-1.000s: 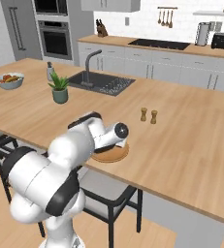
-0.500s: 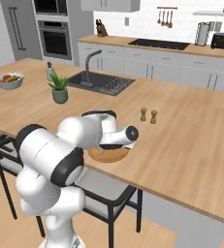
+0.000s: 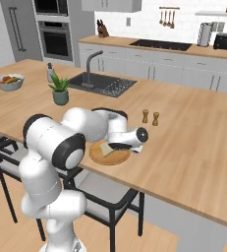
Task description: Start the toaster. Once the lever pops up, take the bread to the plate on the dining counter.
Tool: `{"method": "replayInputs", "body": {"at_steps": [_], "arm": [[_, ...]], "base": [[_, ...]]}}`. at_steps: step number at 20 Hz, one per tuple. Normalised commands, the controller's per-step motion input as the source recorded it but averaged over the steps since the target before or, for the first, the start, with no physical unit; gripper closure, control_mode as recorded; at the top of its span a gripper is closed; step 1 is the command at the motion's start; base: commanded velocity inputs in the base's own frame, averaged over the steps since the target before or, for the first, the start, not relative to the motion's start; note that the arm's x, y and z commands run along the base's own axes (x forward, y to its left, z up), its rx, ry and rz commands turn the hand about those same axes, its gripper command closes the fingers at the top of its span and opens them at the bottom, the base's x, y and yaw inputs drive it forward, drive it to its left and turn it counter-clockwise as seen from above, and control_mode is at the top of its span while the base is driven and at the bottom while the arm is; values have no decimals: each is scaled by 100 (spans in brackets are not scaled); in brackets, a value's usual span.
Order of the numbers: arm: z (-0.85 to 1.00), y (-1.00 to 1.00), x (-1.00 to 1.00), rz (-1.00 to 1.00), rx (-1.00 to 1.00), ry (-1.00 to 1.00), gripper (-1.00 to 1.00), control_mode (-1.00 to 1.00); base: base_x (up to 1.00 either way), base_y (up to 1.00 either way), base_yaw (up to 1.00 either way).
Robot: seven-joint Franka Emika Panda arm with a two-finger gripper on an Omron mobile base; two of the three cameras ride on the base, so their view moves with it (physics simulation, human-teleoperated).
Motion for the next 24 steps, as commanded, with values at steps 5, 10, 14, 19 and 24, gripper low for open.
{"method": "replayInputs", "body": {"at_steps": [5, 10, 14, 19, 24], "arm": [[-10, -3, 5, -4, -33, 12, -100, -100], [23, 38, 0, -7, -59, 15, -100, -100], [90, 97, -49, -2, -60, 0, -100, -100], [100, 99, -48, 0, -52, 0, -100, -100], [100, 48, -42, 0, -17, 3, -100, -100]], "base": [[0, 0, 0], [0, 0, 0], [0, 0, 0], [0, 0, 0], [0, 0, 0]]}}
